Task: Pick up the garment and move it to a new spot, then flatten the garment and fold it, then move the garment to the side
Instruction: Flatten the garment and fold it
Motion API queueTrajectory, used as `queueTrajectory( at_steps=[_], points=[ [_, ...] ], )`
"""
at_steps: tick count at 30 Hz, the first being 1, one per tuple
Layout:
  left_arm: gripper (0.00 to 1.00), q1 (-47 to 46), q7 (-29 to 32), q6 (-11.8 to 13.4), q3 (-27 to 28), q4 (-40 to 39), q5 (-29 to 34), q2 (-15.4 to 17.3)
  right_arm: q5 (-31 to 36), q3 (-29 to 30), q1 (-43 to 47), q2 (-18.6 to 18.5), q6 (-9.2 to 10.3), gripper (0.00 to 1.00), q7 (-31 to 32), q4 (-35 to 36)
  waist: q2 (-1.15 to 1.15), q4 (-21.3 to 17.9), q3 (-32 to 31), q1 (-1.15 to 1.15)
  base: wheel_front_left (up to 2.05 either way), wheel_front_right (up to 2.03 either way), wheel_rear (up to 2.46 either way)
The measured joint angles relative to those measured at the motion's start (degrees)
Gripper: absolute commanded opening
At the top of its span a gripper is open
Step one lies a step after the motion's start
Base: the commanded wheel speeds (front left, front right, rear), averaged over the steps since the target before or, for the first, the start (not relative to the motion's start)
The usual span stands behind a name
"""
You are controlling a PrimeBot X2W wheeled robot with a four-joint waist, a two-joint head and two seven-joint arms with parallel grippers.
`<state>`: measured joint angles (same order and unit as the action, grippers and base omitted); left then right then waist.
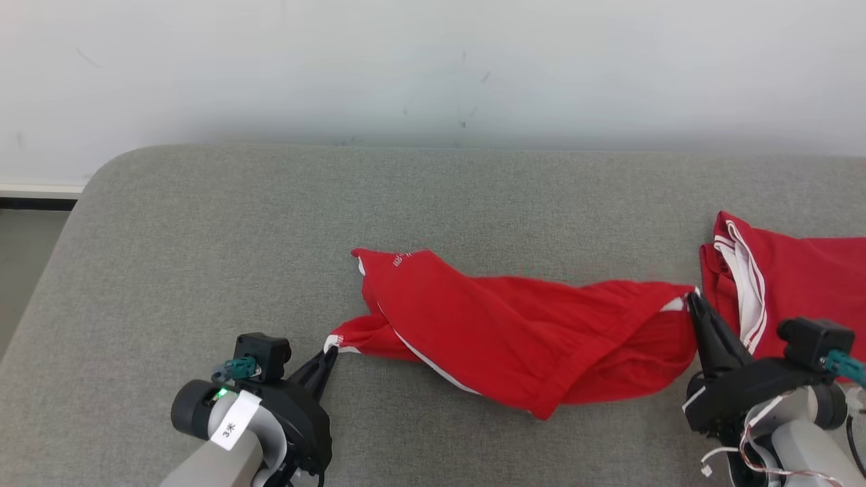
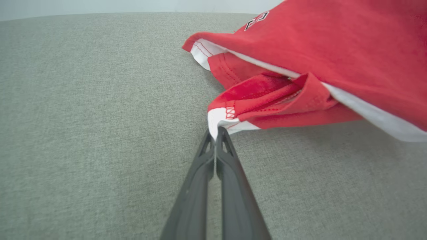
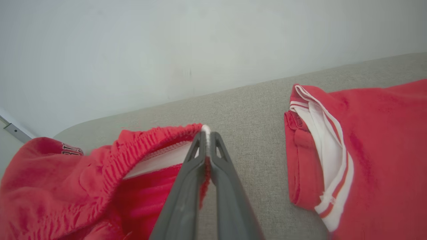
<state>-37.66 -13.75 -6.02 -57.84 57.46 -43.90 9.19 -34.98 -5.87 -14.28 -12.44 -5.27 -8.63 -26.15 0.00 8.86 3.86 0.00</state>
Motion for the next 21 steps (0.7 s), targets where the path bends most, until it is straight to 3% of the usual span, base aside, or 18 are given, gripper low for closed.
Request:
queueTrajectory(
  at_steps=[21],
  points=[
    [0.00,1.3,-0.4,0.0,0.1,-0.7,0.0,-0.1,2.4,-3.1,-1.6,-0.2,1.05,0.00,1.1,-1.8,0.00,0.6,1.0,0.00,0.00,0.00,0.00]
  ],
)
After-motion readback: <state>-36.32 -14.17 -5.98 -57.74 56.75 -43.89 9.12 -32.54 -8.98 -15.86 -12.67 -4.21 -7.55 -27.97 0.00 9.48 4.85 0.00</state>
